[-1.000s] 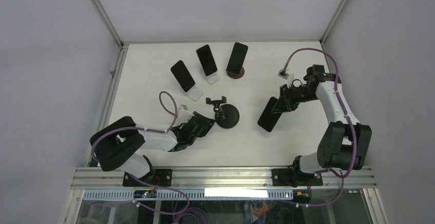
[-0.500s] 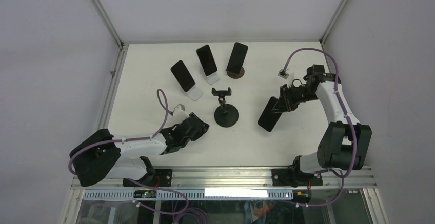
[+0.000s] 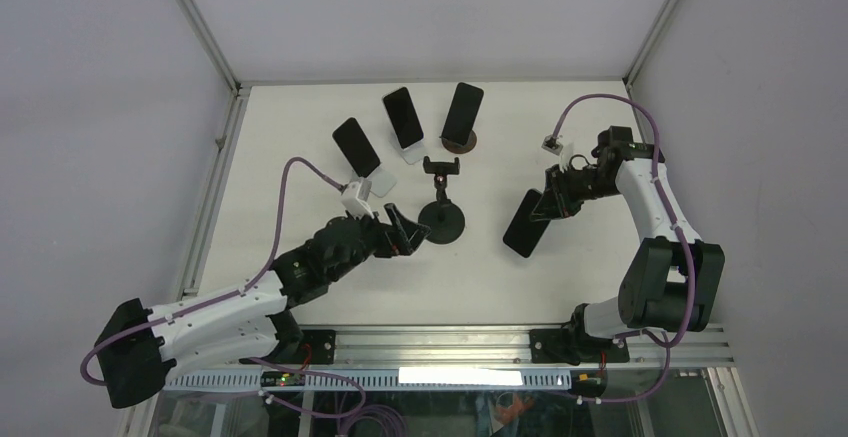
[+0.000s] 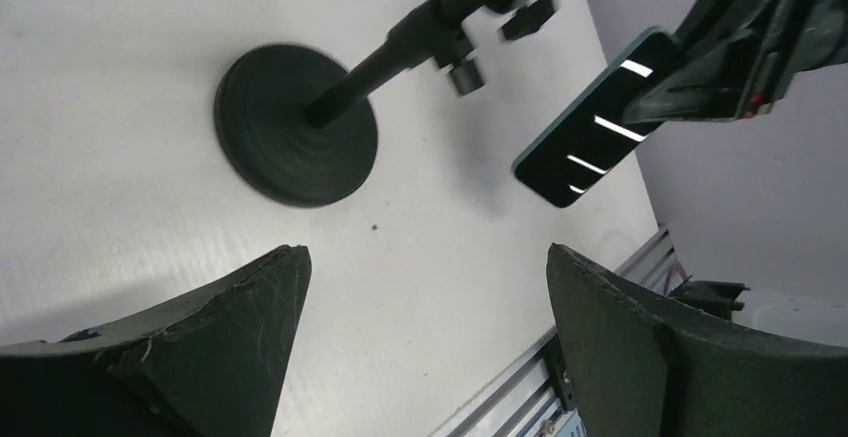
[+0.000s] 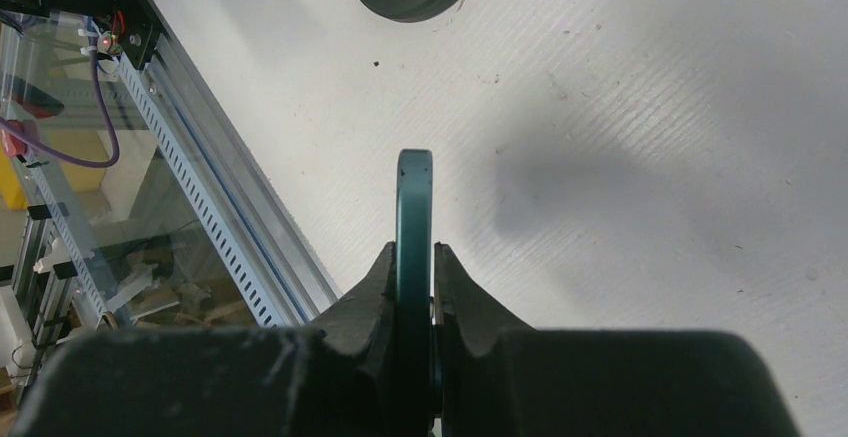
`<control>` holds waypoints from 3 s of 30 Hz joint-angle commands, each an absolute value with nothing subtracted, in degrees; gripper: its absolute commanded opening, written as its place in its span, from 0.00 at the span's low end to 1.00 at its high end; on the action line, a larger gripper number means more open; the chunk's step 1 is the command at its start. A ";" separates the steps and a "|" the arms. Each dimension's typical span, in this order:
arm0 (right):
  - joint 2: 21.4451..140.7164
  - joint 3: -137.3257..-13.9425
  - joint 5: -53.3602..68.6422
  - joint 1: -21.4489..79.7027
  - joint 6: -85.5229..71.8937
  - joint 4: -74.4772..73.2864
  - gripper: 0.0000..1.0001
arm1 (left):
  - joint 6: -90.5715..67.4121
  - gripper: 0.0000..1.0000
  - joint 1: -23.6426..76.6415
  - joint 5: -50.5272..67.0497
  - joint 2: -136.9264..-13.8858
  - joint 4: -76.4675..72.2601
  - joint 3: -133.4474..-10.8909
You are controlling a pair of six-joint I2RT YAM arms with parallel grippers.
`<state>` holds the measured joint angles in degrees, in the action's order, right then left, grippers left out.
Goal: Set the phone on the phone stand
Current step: Adjust the phone stand at the center of the board.
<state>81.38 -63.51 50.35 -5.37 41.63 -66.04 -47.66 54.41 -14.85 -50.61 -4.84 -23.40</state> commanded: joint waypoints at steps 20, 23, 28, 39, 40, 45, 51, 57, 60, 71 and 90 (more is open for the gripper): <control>78.75 -63.20 52.91 -5.80 42.10 -65.65 0.00 | -34.19 0.47 54.66 -27.51 -86.44 33.79 -78.87; 78.74 -63.18 52.90 -5.80 42.22 -65.72 0.00 | -33.46 0.47 54.66 -27.64 -88.28 34.08 -80.02; 78.75 -63.17 52.91 -5.88 42.21 -65.79 0.00 | -30.04 0.47 54.66 -25.90 -91.90 34.07 -82.31; 78.20 -63.02 53.15 -6.15 42.77 -66.30 0.00 | 6.36 0.05 53.24 -1.70 -91.30 31.44 -82.46; 78.19 -63.02 53.25 -6.22 42.86 -66.27 0.00 | 11.98 0.03 52.65 2.35 -90.56 31.62 -82.03; 77.98 -63.01 53.51 -6.24 43.12 -66.57 0.00 | 29.17 0.03 44.34 24.13 -88.72 34.88 -82.54; 77.66 -62.83 53.79 -6.37 43.18 -66.71 0.00 | 45.91 0.11 40.58 34.30 -94.72 46.13 -90.52; 77.70 -62.84 54.10 -6.50 43.53 -67.06 0.00 | 47.08 0.26 39.46 32.71 -100.41 48.73 -94.70; 77.73 -62.83 54.21 -6.58 43.59 -67.17 0.00 | 42.01 0.43 38.59 30.91 -100.47 47.12 -96.52; 77.86 -62.93 54.30 -6.59 43.91 -67.46 0.00 | 19.14 0.82 38.32 17.36 -82.53 21.79 -78.29; 78.71 -62.97 53.99 -6.86 43.90 -67.45 0.00 | -34.98 0.50 38.31 8.90 -70.95 0.65 -44.99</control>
<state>79.85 -62.65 51.09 -6.48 43.44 -67.16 -20.97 38.24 14.48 -69.91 8.21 -47.48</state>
